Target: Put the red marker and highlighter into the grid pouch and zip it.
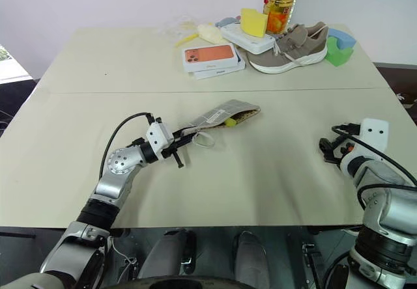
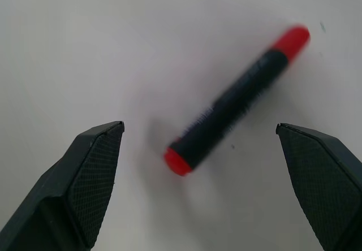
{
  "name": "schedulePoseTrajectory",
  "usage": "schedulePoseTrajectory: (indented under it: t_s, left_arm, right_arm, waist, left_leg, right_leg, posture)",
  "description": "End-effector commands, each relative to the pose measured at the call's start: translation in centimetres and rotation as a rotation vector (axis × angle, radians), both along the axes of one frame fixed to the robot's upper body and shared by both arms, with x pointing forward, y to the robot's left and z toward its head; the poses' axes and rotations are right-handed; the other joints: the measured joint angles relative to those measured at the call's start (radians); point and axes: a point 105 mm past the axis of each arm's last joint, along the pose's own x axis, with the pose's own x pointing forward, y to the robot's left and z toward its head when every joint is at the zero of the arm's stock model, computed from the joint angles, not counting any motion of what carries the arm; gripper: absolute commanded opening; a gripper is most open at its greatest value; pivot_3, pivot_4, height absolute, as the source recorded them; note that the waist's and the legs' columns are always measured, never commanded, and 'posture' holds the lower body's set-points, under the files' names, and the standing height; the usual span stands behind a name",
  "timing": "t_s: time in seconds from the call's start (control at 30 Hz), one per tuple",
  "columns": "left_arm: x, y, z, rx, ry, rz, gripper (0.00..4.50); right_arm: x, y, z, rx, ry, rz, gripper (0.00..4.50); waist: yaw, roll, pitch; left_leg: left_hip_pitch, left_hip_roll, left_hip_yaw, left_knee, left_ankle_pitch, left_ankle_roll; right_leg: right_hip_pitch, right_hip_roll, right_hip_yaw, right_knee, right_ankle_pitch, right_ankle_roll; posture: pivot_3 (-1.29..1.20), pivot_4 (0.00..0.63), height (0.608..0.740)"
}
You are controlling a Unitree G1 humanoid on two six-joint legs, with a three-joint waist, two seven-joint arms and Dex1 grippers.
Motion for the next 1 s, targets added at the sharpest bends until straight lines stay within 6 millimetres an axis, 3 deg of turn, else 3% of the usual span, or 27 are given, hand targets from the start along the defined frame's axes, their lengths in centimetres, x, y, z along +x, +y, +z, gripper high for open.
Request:
schedulePoseTrajectory:
  t_s: [0.03,0.13,0.3,0.37,0.47,0.6,0.77,0.87,1.0]
  left_arm:
    - [0.2,0.1,1.2,-0.023,-0.055,0.018,0.0]
    - [0.3,0.3,1.2,-0.024,-0.058,0.036,0.0]
    - [0.3,0.3,1.2,-0.029,-0.055,0.049,0.0]
    - [0.4,0.4,1.2,-0.036,-0.049,0.053,0.0]
    - [0.5,0.7,1.3,-0.041,-0.043,0.061,0.0]
    - [0.6,1.1,1.2,-0.038,-0.036,0.067,0.0]
    - [0.8,1.3,1.3,-0.034,-0.039,0.069,0.0]
    - [0.8,1.3,1.4,-0.034,-0.04,0.069,0.0]
    - [0.7,1.3,1.4,-0.035,-0.042,0.064,0.0]
  right_arm:
    - [1.1,-0.7,0.0,-0.007,-0.037,-0.057,4.47]
    - [1.6,-1.2,-0.3,-0.02,-0.035,-0.086,3.59]
    - [1.8,-1.3,0.0,-0.031,-0.049,-0.08,1.03]
    - [1.9,-0.7,0.5,-0.053,-0.054,-0.036,0.38]
    - [2.1,1.3,2.3,-0.209,-0.073,0.144,0.38]
    - [1.5,7.5,6.2,-0.436,-0.183,0.594,0.38]
    - [-2.1,13.3,6.7,-0.44,-0.202,1.001,0.38]
    - [-3.1,15.3,7.0,-0.406,-0.206,1.111,0.38]
    - [-3.5,16.3,6.6,-0.435,-0.16,1.187,0.38]
  waist:
    - [0.0,0.0,0.0]
    - [-0.001,0.0,0.0]
    - [-0.001,0.0,0.0]
    - [-0.001,0.0,0.0]
    - [-0.002,0.001,0.0]
    - [-0.006,0.001,0.0]
    - [-0.005,-0.001,0.001]
    - [-0.003,-0.001,0.001]
    - [0.002,-0.001,0.001]
  left_leg:
    - [0.0,0.0,0.0,0.0,0.0,0.0]
    - [0.0,0.0,0.0,0.0,0.0,0.0]
    - [0.0,0.0,0.0,0.0,0.0,0.0]
    - [0.0,0.0,0.0,0.0,0.0,0.0]
    - [0.0,0.0,0.0,0.0,0.0,0.0]
    - [0.0,0.0,0.0,-0.001,0.0,0.0]
    - [0.0,0.001,-0.002,0.0,0.0,0.0]
    - [0.0,0.001,-0.002,0.0,0.0,0.0]
    - [0.0,0.001,-0.002,0.0,0.0,0.0]
  right_leg:
    - [0.0,0.0,0.0,0.0,0.0,0.0]
    - [0.0,0.0,0.0,0.0,0.0,0.0]
    - [0.0,0.0,0.0,0.0,0.0,0.0]
    - [0.0,0.0,0.0,0.0,0.0,0.0]
    - [0.0,0.0,0.0,0.0,0.0,0.0]
    - [-0.001,0.0,0.001,0.0,0.0,0.0]
    - [0.0,0.002,0.0,-0.001,0.0,0.0]
    - [0.0,0.001,0.0,-0.001,0.0,0.0]
    - [0.0,0.001,0.0,-0.001,0.0,0.0]
  posture:
    - [0.0,0.15,0.74]
    - [0.0,0.15,0.74]
    - [0.0,0.15,0.74]
    - [0.0,0.15,0.74]
    - [0.0,0.15,0.74]
    - [0.0,0.15,0.74]
    - [0.0,0.15,0.74]
    - [0.0,0.15,0.74]
    - [0.0,0.15,0.74]
